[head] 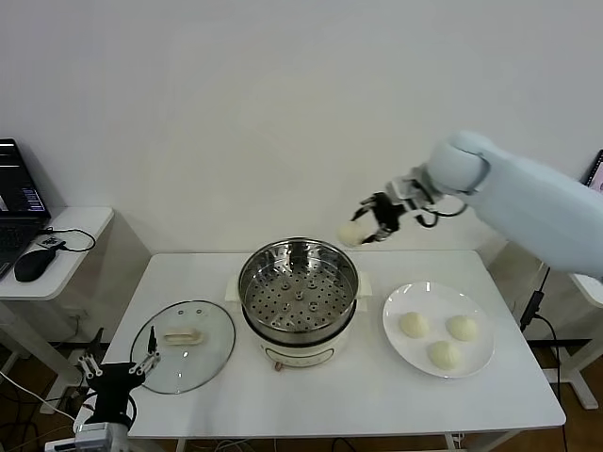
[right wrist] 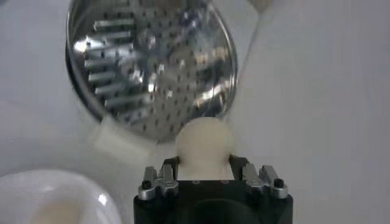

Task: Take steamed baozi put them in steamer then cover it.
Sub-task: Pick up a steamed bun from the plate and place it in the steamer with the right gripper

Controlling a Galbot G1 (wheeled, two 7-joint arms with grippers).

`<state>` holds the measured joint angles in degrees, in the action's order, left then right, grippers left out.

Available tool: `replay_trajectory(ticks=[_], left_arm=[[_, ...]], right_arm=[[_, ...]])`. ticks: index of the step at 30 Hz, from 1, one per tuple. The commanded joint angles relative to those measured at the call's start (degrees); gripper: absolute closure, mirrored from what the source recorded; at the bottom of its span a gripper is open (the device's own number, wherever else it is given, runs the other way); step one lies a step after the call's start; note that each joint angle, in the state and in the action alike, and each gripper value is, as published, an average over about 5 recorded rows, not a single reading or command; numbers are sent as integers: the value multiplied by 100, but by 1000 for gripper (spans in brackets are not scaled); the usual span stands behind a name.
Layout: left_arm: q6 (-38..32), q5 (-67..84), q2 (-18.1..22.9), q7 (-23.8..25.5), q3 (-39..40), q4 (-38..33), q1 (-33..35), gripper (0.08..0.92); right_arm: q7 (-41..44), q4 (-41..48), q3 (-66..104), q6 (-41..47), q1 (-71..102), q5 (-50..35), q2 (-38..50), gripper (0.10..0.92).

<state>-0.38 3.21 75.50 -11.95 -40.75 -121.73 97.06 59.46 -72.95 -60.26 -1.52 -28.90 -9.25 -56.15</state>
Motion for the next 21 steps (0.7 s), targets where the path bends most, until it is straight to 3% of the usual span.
replay_trajectory(ticks=[1,12,21], left_arm=[[2,8,-1,2,-35,14,-18,177],[-11,55,30,-5,-67,36,-29,177],[-26,56,55,-12,-92,87,-46,177]], right_arm=[[-40,651,-779,-817,-283,246,-1278,474],[-381,1461,-847,-1964,306,1786,-1660,474],[-657,2035,-529,-2515,652,2492,-1840,474]])
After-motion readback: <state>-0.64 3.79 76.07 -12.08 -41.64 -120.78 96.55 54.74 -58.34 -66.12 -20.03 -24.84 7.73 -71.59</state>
